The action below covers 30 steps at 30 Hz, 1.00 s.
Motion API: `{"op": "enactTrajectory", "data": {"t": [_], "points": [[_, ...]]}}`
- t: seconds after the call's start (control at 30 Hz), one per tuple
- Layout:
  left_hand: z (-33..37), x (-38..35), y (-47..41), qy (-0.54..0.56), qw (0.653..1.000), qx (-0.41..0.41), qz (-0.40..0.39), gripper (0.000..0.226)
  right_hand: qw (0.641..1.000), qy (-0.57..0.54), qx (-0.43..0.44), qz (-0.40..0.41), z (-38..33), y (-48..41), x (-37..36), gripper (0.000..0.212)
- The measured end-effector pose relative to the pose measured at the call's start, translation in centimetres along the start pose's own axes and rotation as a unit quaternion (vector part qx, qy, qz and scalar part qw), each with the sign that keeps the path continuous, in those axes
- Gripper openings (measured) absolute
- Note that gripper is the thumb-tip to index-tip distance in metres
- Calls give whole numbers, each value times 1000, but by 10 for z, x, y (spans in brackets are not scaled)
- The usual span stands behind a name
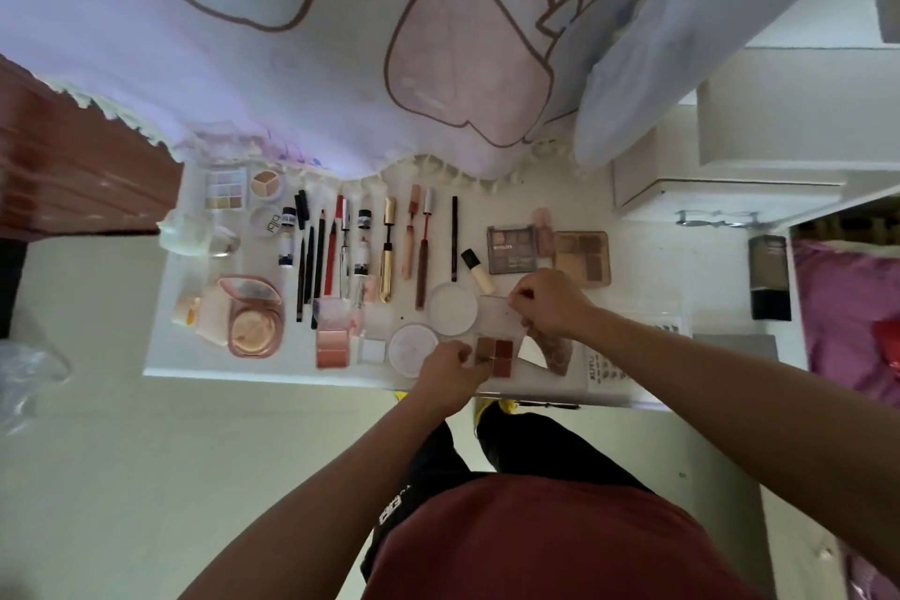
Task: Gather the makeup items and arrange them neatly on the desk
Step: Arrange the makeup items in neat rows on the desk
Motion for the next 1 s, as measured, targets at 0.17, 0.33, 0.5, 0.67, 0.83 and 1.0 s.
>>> {"op": "enactTrajectory", "data": {"t": [0.17, 0.33, 0.5, 0.67, 0.83, 1.0], "points": [[-5, 25, 0, 53, 998, 3, 42, 43, 987, 151, 27, 46, -24, -13, 15, 17], [-11, 60, 4, 88, 992, -8, 90, 34, 955, 270, 48, 110, -57, -35, 17, 30], [-22, 85, 9, 120, 988, -4, 94, 28, 949, 303, 30, 78, -72, -34, 5, 19], [-19, 114, 6, 126, 987, -25, 93, 29, 959, 265, 9, 98, -72, -35, 7, 19], [1, 149, 2, 123, 986, -67, 88, 27, 979, 156, 27, 131, -84, -17, 40, 17], [43, 186, 5, 138, 976, -144, 90, 20, 991, 44, 60, 114, -114, 22, 48, 24]]}}
Point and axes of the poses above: each hand's wrist, its own y-axis away from the middle knuckle, its own x-axis out of the back of the hand, z = x × y, the point moved 7 cm from there along -y, towards the middle knuckle, and after that the axes turned 4 degrees about z, right-handed, at the moved point
